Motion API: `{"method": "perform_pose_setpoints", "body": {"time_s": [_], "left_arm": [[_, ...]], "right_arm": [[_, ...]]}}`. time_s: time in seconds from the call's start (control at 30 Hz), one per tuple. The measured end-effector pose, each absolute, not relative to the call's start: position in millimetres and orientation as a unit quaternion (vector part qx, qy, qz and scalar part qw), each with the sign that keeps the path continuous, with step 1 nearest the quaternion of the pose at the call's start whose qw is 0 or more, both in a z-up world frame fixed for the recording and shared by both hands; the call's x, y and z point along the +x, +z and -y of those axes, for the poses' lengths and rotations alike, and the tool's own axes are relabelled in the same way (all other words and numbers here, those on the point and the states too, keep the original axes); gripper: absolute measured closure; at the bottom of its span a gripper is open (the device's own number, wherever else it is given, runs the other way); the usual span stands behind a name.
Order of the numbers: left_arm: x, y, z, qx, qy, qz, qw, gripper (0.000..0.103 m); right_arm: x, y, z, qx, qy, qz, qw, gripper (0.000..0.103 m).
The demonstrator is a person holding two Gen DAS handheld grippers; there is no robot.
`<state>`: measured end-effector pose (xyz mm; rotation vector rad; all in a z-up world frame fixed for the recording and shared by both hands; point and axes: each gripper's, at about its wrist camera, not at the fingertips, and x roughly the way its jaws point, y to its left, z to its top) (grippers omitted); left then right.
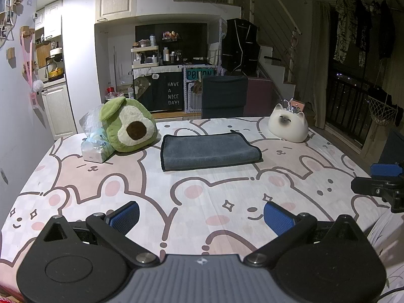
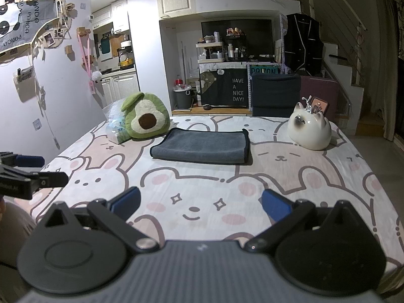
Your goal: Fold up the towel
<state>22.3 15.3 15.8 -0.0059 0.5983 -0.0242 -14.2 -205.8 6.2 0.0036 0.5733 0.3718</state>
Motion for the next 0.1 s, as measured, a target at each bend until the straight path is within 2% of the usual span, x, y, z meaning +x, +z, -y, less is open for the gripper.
{"method": "perform_pose_setpoints", "body": {"time_s": [0.1], "left_arm": [[22.4,15.7,-15.2,-0.002,-0.01,-0.295,0.956,0.0]], "right_arm": [[-14.4,6.1,205.4,0.002,0.182,-0.281,0.942,0.0]]}}
